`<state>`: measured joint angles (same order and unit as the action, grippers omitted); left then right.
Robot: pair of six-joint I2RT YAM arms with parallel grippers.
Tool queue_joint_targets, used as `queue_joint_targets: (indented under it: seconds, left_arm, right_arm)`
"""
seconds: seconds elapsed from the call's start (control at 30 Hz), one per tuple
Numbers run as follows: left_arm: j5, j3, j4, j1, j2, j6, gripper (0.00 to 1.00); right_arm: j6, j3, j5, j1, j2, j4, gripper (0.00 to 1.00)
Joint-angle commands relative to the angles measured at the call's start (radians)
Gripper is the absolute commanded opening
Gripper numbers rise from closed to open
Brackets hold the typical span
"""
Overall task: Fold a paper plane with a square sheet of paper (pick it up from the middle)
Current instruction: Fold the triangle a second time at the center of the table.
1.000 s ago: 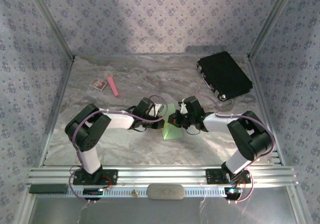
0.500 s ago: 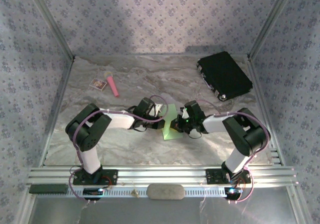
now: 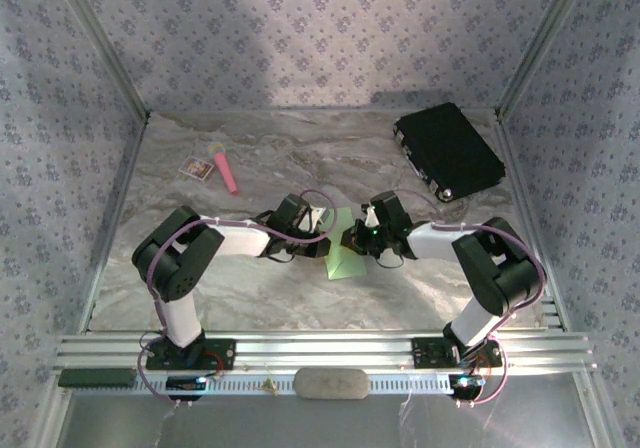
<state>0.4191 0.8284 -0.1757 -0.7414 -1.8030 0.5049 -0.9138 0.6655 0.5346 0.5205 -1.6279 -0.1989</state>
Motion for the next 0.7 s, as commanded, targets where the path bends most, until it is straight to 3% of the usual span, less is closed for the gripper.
queue_joint_targets:
  seconds: [0.0, 0.27, 0.67]
  left_arm:
    - [0.007, 0.011, 0.053, -0.004, -0.026, -0.025, 0.00]
    - [0.008, 0.007, 0.047, -0.004, -0.029, -0.025, 0.00]
    - [0.006, 0.012, 0.062, -0.003, -0.029, -0.029, 0.00]
  right_arm:
    - [0.024, 0.010, 0.012, -0.021, -0.039, 0.036, 0.00]
    - [0.013, -0.029, 0.011, -0.051, -0.097, 0.047, 0.00]
    - [0.030, 0.023, 0.043, -0.102, -0.048, 0.046, 0.00]
